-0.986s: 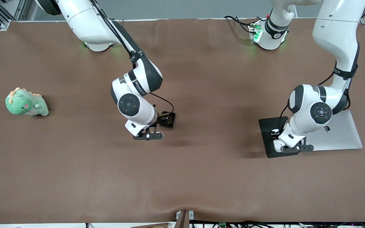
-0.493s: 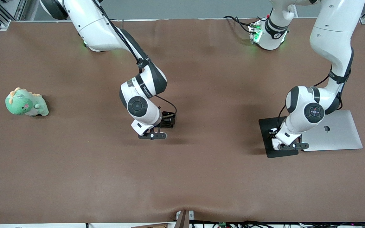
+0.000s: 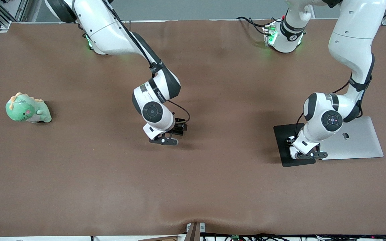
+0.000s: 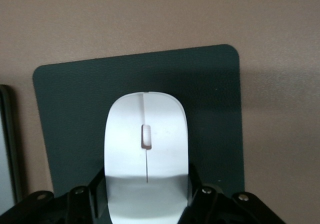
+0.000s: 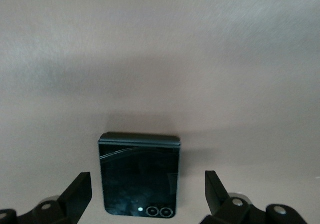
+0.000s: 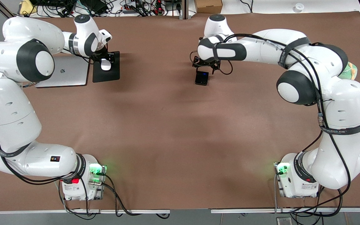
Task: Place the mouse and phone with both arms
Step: 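Lower the mouse onto the pad while the right gripper grasps the phone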
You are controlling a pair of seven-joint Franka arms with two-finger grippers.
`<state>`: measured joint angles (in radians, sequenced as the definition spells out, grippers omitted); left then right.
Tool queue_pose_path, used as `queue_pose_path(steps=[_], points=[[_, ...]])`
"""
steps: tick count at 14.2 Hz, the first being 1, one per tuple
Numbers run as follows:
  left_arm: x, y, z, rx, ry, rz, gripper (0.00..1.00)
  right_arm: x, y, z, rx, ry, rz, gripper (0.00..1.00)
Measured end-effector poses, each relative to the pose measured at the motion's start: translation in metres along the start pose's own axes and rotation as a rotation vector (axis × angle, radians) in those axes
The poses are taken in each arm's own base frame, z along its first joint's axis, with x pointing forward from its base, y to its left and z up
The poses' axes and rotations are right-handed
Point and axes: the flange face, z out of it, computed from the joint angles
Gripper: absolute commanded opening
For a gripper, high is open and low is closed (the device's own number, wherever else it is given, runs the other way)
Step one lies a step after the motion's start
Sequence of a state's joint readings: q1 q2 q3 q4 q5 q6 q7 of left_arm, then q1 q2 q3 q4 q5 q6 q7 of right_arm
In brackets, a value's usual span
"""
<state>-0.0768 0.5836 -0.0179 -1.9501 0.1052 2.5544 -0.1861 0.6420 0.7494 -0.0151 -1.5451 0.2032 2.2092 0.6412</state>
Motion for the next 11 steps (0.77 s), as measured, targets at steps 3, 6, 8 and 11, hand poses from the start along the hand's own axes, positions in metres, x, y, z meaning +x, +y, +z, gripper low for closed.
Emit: queue_pose_path(steps=[3,6,8,11], points=[[0.001,0.000,0.000,-0.001,0.004,0.000,1.00,-0.007,-0.007,0.014,-0.007,-0.001,0.004,1.00],[0.007,0.000,-0.013,-0.003,0.030,-0.002,1.00,-0.007,-0.007,0.019,-0.012,0.002,0.005,1.00],[0.018,-0.001,-0.049,-0.002,0.060,-0.006,1.00,-0.008,-0.008,0.024,-0.014,0.004,0.004,1.00],[0.032,-0.010,-0.143,0.018,0.050,-0.024,1.00,-0.011,-0.010,0.031,-0.034,0.017,-0.007,0.87]])
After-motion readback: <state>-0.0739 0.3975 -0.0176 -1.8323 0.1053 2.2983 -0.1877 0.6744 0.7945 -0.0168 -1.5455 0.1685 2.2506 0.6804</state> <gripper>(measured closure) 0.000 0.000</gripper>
